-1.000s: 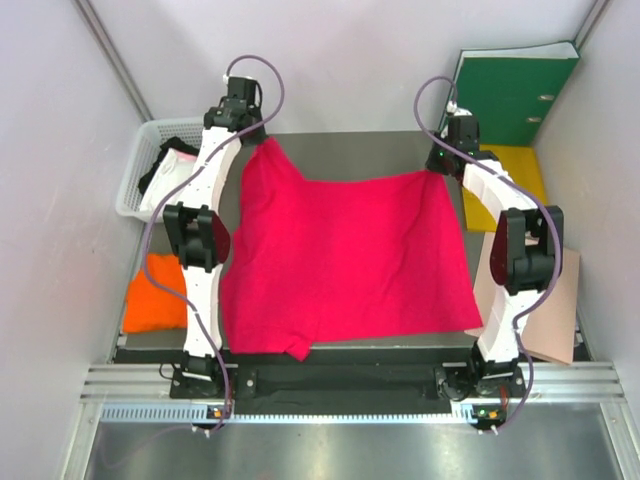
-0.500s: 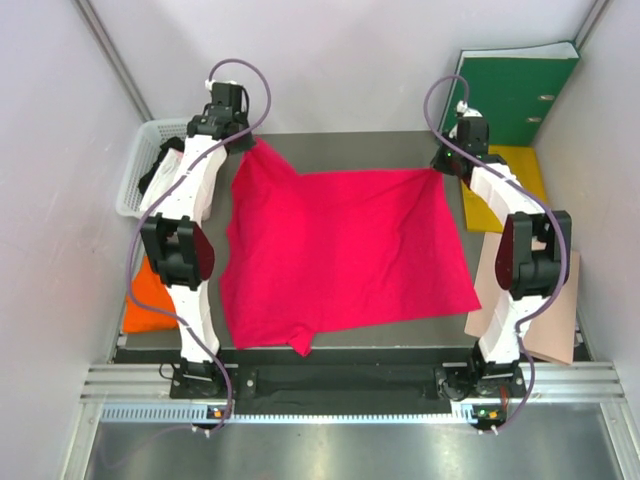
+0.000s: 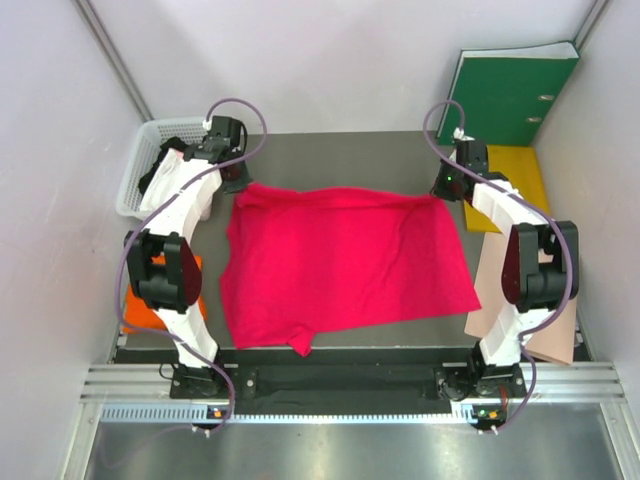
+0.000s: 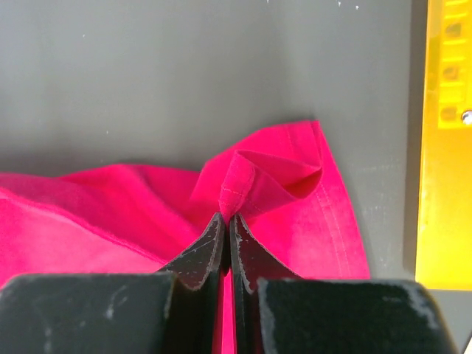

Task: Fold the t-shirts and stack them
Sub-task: Fold the flattened tshirt in 1/3 of the way

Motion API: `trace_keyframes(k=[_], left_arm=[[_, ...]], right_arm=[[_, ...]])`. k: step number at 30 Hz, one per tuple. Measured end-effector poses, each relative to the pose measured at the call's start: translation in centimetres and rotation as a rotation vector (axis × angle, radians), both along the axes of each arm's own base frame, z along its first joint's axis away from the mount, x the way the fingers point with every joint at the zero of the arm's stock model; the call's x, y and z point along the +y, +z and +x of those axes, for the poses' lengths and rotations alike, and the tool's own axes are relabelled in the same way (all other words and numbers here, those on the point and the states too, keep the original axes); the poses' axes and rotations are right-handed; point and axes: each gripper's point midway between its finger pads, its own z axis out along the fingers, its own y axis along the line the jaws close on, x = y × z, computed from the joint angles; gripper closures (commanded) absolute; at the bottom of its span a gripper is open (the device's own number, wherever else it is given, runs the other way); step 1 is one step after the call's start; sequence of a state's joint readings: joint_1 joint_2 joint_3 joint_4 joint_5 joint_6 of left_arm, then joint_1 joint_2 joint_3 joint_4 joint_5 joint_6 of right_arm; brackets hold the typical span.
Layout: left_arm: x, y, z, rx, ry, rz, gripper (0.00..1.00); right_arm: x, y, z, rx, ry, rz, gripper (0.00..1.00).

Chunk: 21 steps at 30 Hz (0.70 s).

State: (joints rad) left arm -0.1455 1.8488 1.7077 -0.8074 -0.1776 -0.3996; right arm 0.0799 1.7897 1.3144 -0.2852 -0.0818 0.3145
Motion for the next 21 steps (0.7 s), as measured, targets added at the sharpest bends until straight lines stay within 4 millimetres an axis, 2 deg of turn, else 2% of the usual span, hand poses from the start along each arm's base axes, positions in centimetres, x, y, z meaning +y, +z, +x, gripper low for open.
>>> trace_keyframes(k=[4, 7, 14, 17, 21], left_arm=[[0.4, 1.4, -1.4, -0.016, 0.01, 0.003, 1.0], [0.6, 1.5, -2.7, -0.009, 0.016, 0.004, 1.0], [1.0, -1.7, -7.9, 0.103, 0.026, -0.003, 1.0], [0.9, -3.3, -10.1, 0.156, 0.035, -0.02, 1.0], [0.8, -4.2, -12.4, 0.194, 0.049, -0.04, 1.0]], right_arm=[[0.1, -0.3, -0.8, 0.022, 0.008, 0.002, 1.0], [0.1, -0.9, -1.5, 0.048, 0.015, 0.001, 1.0], [0.0, -2.3, -3.0, 0.129, 0.025, -0.009, 1.0], [0.0, -3.8, -3.6, 0.182, 0.027, -0.012, 1.0], [-0.1, -5.9, -4.5, 0.258, 0.027, -0.015, 1.0]])
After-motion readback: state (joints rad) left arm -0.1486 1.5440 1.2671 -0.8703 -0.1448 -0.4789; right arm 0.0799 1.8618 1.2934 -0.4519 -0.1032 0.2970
